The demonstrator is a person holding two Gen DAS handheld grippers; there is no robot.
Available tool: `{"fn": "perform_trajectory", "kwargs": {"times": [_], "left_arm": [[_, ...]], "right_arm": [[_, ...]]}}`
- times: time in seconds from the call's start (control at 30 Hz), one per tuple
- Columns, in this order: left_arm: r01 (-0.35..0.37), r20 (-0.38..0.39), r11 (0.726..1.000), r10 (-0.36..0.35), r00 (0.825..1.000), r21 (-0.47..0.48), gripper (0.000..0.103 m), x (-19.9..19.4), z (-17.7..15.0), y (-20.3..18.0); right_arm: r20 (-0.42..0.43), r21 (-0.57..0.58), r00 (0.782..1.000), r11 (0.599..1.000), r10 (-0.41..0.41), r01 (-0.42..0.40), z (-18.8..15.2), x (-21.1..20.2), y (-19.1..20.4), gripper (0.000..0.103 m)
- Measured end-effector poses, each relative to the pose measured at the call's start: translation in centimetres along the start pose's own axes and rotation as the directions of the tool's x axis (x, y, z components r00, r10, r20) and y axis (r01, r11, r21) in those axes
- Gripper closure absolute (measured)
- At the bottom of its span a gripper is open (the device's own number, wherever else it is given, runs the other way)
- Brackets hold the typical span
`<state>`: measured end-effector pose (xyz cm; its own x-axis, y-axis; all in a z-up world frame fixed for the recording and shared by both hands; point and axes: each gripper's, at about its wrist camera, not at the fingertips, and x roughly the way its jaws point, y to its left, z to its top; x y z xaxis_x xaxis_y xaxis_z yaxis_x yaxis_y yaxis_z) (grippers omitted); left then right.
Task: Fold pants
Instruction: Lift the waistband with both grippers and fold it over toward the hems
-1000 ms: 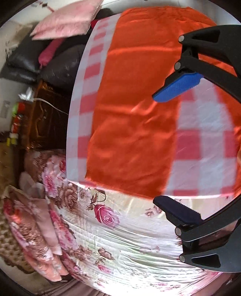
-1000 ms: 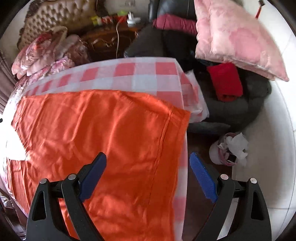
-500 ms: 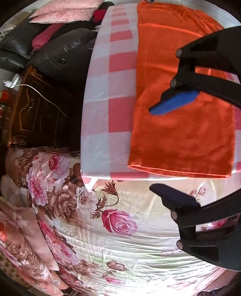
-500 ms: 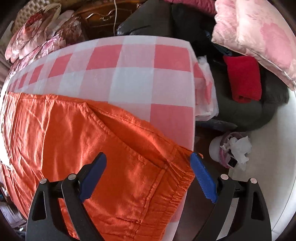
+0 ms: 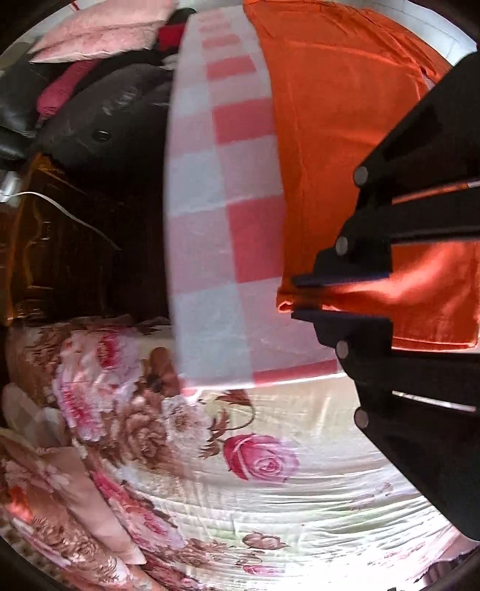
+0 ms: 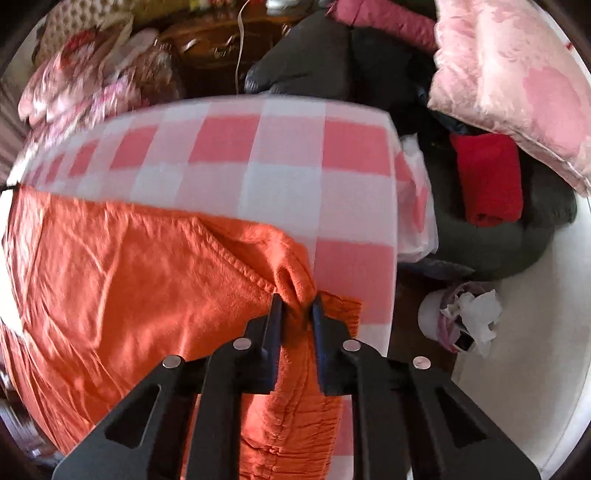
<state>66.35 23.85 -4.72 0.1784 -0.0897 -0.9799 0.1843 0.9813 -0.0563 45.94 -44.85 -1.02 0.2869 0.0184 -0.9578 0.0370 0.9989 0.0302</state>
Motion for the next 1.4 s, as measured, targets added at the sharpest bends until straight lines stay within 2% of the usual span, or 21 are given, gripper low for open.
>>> {"fn": "perform_trajectory", "kwargs": {"times": [0.1, 0.13, 0.17, 0.3, 0.4, 0.47, 0.5, 0.6, 0.77, 0.8, 0.83, 0.87, 0.9, 0.97, 1.0, 1.07, 1.13, 1.2, 1.27, 1.3, 1.4], "left_arm": [[0.016, 0.066, 0.999, -0.014, 0.998, -0.029, 0.091, -2.7, 0.9, 0.1], [0.020, 0.111, 0.999, -0.016, 0.994, -0.041, 0.095, -4.2, 1.4, 0.1], [-0.001, 0.159, 0.998, 0.010, 0.987, -0.061, 0.103, -5.7, 1.7, 0.1], [0.006, 0.285, 0.995, 0.023, 0.958, -0.101, 0.103, -11.0, 0.6, -0.2], [0.030, 0.328, 0.996, -0.002, 0.945, -0.081, 0.103, -14.0, -2.8, -0.8], [0.069, 0.299, 0.993, -0.038, 0.954, -0.094, 0.103, -14.0, -4.4, -0.9], [0.076, 0.279, 0.993, -0.047, 0.959, -0.093, 0.098, -13.6, -5.1, -1.4], [0.058, 0.269, 0.997, -0.043, 0.962, -0.047, 0.055, -11.8, -6.2, -3.5], [0.026, 0.226, 1.000, -0.025, 0.974, -0.003, 0.050, -6.4, -4.2, -6.3], [0.035, 0.198, 0.999, -0.031, 0.980, -0.017, 0.044, -5.2, -3.8, -6.3], [0.104, 0.146, 0.991, -0.092, 0.985, -0.079, 0.037, -3.5, -3.3, -6.2], [0.154, 0.116, 0.978, -0.138, 0.984, -0.139, 0.037, -2.2, -3.1, -6.0], [0.162, 0.109, 0.971, -0.145, 0.983, -0.175, 0.037, -1.6, -3.0, -5.9], [0.184, 0.130, 0.942, -0.153, 0.980, -0.279, 0.038, -0.4, -3.0, -5.0], [0.221, 0.142, 0.914, -0.182, 0.973, -0.341, 0.039, 0.3, -3.1, -4.3], [0.250, 0.152, 0.869, -0.203, 0.967, -0.426, 0.053, 1.3, -3.4, -3.3], [0.284, 0.172, 0.850, -0.230, 0.958, -0.443, 0.054, 1.4, -3.3, -3.1], [0.267, 0.159, 0.860, -0.219, 0.963, -0.434, 0.058, 1.3, -2.8, -3.8], [0.268, 0.141, 0.871, -0.229, 0.963, -0.412, 0.074, 1.5, -2.2, -4.6], [0.244, 0.134, 0.886, -0.207, 0.969, -0.395, 0.095, 1.3, -2.2, -5.0], [0.232, 0.151, 0.893, -0.187, 0.971, -0.386, 0.099, 0.2, -2.3, -5.4]], "right_arm": [[0.061, 0.045, 0.998, 0.999, 0.005, -0.008, 1.4, -1.6, -0.8, 0.090], [0.087, 0.060, 0.996, 0.998, -0.001, -0.005, 1.9, -2.3, -1.0, 0.090], [0.110, 0.073, 0.994, 0.997, -0.014, 0.006, 2.2, -2.9, -1.2, 0.090], [0.261, 0.114, 0.964, 0.993, -0.041, 0.012, 1.9, -6.9, -2.1, 0.090], [0.317, 0.082, 0.948, 0.997, -0.026, 0.000, -0.8, -9.1, -1.8, 0.090], [0.320, 0.085, 0.947, 0.996, -0.022, -0.005, -2.0, -9.6, -1.6, 0.089], [0.331, 0.075, 0.944, 0.997, -0.018, -0.008, -2.9, -10.2, -1.1, 0.090], [0.365, 0.041, 0.931, 0.999, 0.015, -0.032, -5.8, -12.0, 0.7, 0.090], [0.383, 0.021, 0.923, 0.999, 0.033, -0.045, -10.2, -14.0, 2.8, 0.089], [0.384, 0.020, 0.923, 0.999, 0.034, -0.045, -10.8, -14.2, 3.0, 0.089], [0.384, 0.020, 0.923, 0.999, 0.035, -0.046, -11.1, -14.4, 3.1, 0.089], [0.381, 0.019, 0.924, 0.999, 0.038, -0.049, -11.2, -14.5, 3.1, 0.089], [0.379, 0.014, 0.925, 0.999, 0.040, -0.049, -11.3, -14.5, 3.2, 0.089], [0.378, 0.006, 0.925, 0.999, 0.044, -0.050, -11.5, -14.5, 3.3, 0.089], [0.377, 0.005, 0.925, 0.999, 0.047, -0.052, -11.5, -14.4, 3.4, 0.089], [0.376, 0.003, 0.926, 0.999, 0.046, -0.051, -11.5, -14.2, 3.2, 0.089], [0.377, 0.012, 0.925, 0.998, 0.049, -0.057, -11.6, -14.0, 2.9, 0.089], [0.380, 0.020, 0.924, 0.998, 0.052, -0.064, -11.8, -14.0, 2.6, 0.089], [0.382, 0.030, 0.922, 0.997, 0.056, -0.072, -12.1, -13.9, 2.3, 0.089], [0.384, 0.036, 0.922, 0.997, 0.055, -0.075, -12.2, -13.9, 2.3, 0.089], [0.393, 0.044, 0.918, 0.996, 0.052, -0.076, -12.7, -14.3, 2.2, 0.089]]}}
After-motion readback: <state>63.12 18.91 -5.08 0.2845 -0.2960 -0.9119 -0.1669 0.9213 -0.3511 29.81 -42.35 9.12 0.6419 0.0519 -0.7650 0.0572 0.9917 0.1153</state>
